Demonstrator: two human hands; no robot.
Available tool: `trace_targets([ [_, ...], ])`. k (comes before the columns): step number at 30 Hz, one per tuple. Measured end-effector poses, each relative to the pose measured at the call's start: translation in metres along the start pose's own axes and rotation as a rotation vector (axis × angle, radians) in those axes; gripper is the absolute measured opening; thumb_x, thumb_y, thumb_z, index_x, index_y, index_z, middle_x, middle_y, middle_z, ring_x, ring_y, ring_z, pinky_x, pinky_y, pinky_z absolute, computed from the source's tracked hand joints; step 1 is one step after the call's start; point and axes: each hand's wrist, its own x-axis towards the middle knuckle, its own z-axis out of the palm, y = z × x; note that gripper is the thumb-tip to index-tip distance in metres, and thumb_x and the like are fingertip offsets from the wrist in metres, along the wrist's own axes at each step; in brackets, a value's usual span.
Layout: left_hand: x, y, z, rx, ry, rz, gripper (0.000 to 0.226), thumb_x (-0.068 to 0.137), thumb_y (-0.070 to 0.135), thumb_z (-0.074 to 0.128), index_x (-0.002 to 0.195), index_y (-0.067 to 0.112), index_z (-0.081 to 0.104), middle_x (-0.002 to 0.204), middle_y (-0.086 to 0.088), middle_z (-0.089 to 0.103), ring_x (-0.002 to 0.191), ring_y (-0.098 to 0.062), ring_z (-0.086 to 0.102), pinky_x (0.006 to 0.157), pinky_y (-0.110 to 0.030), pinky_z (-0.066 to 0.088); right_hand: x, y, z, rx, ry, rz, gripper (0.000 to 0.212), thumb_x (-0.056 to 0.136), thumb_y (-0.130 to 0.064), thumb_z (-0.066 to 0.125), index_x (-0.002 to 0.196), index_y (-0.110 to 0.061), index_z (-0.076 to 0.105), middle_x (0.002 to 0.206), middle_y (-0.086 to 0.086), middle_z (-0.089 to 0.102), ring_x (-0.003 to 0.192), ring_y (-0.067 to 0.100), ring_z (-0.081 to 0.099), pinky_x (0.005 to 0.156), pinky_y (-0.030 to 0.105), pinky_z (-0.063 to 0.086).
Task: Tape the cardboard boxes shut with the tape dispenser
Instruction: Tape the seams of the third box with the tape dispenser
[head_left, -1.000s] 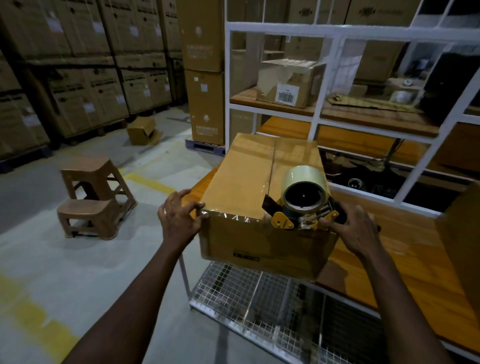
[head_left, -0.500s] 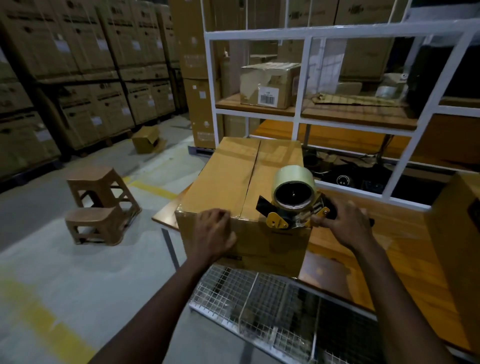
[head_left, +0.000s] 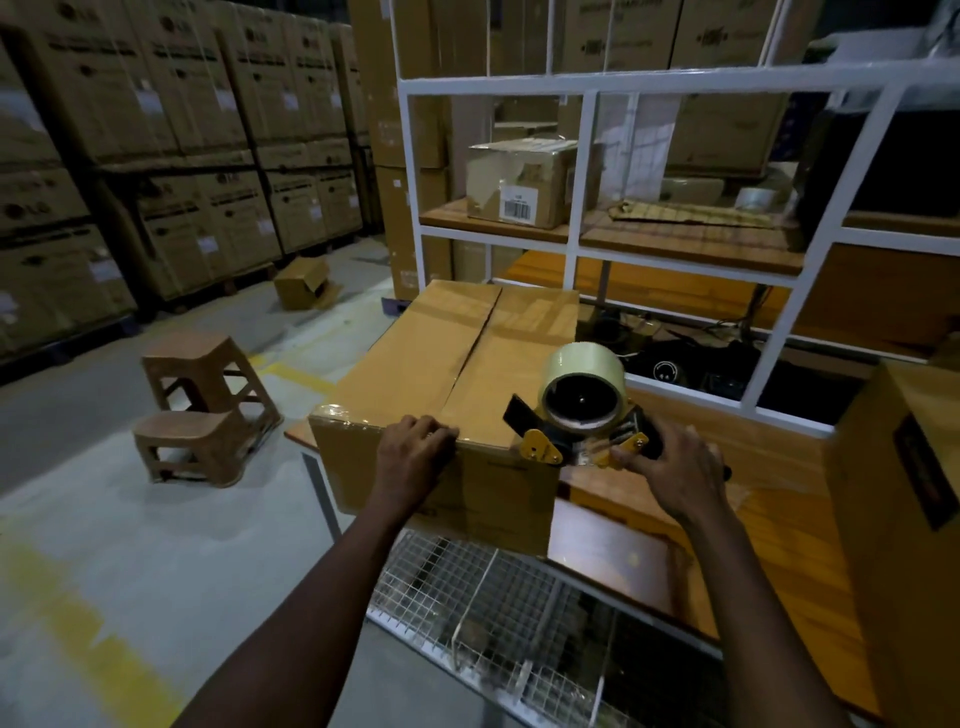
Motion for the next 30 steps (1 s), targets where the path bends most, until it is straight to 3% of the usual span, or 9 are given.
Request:
trace_targets([
  [4, 0.0, -0.022, -0.007, 0.003, -0.01, -0.013, 0.03, 0.075, 0.015, 0.084, 0.103, 0.016, 0.074, 0.09, -0.006, 0.067, 0.071, -0.022, 0.055, 0.055, -0.031, 0.044, -0.011, 0.011, 0.001, 0.032, -0.016, 0.064, 0.062, 0.081, -0.061, 0.064, 0.132, -0.029, 0.053, 0.132, 0.011, 0.058, 0.125, 0.037, 0.046, 0.1, 0.054, 0.03],
  [7, -0.003, -0.032, -0.009, -0.016, -0.013, -0.048, 0.037, 0.073, 0.015, 0.085, 0.108, 0.015, 0.072, 0.095, -0.007, 0.066, 0.077, -0.023, 0.057, 0.061, -0.033, 0.047, -0.019, 0.001, 0.011, 0.069, -0.027, 0.065, 0.059, 0.085, -0.055, 0.064, 0.133, -0.024, 0.05, 0.128, 0.01, 0.059, 0.127, 0.035, 0.042, 0.101, 0.051, 0.025],
  [9, -0.005, -0.026, -0.008, -0.058, -0.008, -0.039, 0.039, 0.076, 0.024, 0.08, 0.113, 0.015, 0.071, 0.101, -0.008, 0.065, 0.085, -0.024, 0.058, 0.068, -0.037, 0.05, -0.023, -0.001, 0.011, 0.084, -0.023, 0.075, 0.059, 0.085, -0.053, 0.064, 0.132, -0.022, 0.049, 0.128, 0.01, 0.059, 0.129, 0.035, 0.04, 0.101, 0.051, 0.024],
  [12, 0.002, 0.013, -0.001, -0.097, -0.068, 0.11, 0.047, 0.078, 0.04, 0.073, 0.118, 0.017, 0.069, 0.108, -0.008, 0.066, 0.093, -0.023, 0.059, 0.072, -0.036, 0.052, -0.022, 0.002, 0.01, 0.065, -0.032, 0.072, 0.058, 0.085, -0.056, 0.062, 0.132, -0.024, 0.048, 0.129, 0.009, 0.058, 0.129, 0.034, 0.039, 0.1, 0.049, 0.024],
  [14, 0.011, 0.045, 0.004, -0.097, -0.088, 0.182, 0.049, 0.07, 0.034, 0.084, 0.113, 0.014, 0.071, 0.105, -0.009, 0.069, 0.088, -0.024, 0.061, 0.066, -0.033, 0.052, -0.022, 0.001, 0.01, 0.034, -0.031, 0.041, 0.058, 0.085, -0.059, 0.059, 0.132, -0.026, 0.048, 0.127, 0.007, 0.058, 0.125, 0.032, 0.041, 0.095, 0.047, 0.026],
  [18, 0.013, 0.062, 0.007, -0.092, -0.056, 0.115, 0.04, 0.069, 0.023, 0.088, 0.105, 0.013, 0.074, 0.099, -0.008, 0.07, 0.079, -0.023, 0.06, 0.058, -0.03, 0.05, -0.023, 0.002, 0.011, 0.036, -0.02, 0.019, 0.056, 0.085, -0.058, 0.059, 0.129, -0.026, 0.048, 0.126, 0.005, 0.059, 0.122, 0.032, 0.042, 0.091, 0.045, 0.024],
  [22, 0.012, 0.06, 0.01, -0.088, -0.046, 0.082, 0.04, 0.072, 0.025, 0.085, 0.11, 0.02, 0.073, 0.101, -0.004, 0.07, 0.078, -0.021, 0.06, 0.058, -0.029, 0.049, -0.027, 0.008, 0.01, 0.135, -0.025, 0.039, 0.063, 0.082, -0.064, 0.057, 0.131, -0.025, 0.048, 0.133, 0.009, 0.056, 0.13, 0.037, 0.036, 0.099, 0.049, 0.021],
  [30, 0.012, 0.062, 0.005, -0.117, -0.087, 0.043, 0.048, 0.068, 0.023, 0.089, 0.114, 0.021, 0.072, 0.102, -0.003, 0.071, 0.078, -0.019, 0.061, 0.057, -0.027, 0.049, -0.049, 0.063, -0.011, 0.13, 0.071, 0.089, 0.071, 0.071, -0.072, 0.047, 0.121, -0.023, 0.057, 0.111, 0.008, 0.062, 0.109, 0.034, 0.048, 0.096, 0.051, 0.028],
])
